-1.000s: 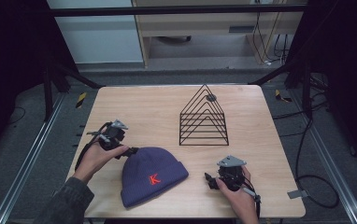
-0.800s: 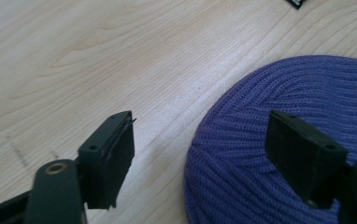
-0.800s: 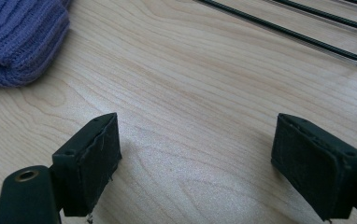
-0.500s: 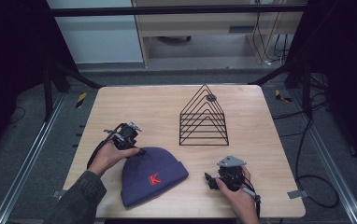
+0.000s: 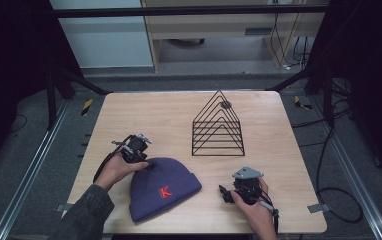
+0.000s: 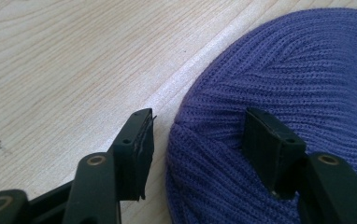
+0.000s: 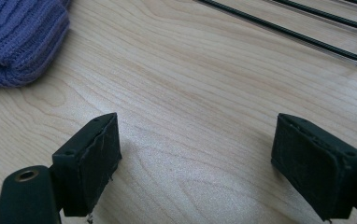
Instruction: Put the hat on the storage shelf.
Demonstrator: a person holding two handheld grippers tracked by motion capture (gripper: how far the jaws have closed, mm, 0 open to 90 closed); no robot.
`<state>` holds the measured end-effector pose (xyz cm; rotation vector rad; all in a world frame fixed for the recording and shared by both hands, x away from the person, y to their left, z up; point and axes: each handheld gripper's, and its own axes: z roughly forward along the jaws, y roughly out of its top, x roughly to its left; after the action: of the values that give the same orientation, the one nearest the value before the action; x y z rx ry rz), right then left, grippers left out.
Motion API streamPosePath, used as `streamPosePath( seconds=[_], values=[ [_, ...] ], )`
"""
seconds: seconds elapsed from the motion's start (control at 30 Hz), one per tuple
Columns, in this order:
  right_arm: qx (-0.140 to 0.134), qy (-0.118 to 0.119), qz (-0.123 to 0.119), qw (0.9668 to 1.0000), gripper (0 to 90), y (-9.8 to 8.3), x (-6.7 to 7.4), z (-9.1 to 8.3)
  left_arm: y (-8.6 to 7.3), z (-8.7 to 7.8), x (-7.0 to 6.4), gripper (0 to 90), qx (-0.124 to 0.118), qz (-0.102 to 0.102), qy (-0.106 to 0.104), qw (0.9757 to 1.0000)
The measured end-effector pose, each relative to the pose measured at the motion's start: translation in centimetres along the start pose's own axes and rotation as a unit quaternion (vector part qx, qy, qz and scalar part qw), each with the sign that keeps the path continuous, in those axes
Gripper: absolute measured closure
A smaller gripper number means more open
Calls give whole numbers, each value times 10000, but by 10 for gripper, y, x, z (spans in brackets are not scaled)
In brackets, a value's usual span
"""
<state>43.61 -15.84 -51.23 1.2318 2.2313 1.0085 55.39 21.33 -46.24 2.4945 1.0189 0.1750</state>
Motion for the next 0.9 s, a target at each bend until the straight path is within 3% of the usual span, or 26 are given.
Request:
streamPosePath(
  seconds=[0.43, 0.57, 0.9],
  values=[
    [0, 0, 0, 10000, 157, 0, 0, 0, -1, 2, 0, 517, 64, -34, -139, 9999],
    [0, 0, -1, 10000, 157, 0, 0, 0, -2, 3, 1, 558, 57, -142, -216, 9997],
    [0, 0, -2, 10000, 157, 0, 0, 0, -2, 2, -5, 707, 62, -129, -79, 9999]
  ],
)
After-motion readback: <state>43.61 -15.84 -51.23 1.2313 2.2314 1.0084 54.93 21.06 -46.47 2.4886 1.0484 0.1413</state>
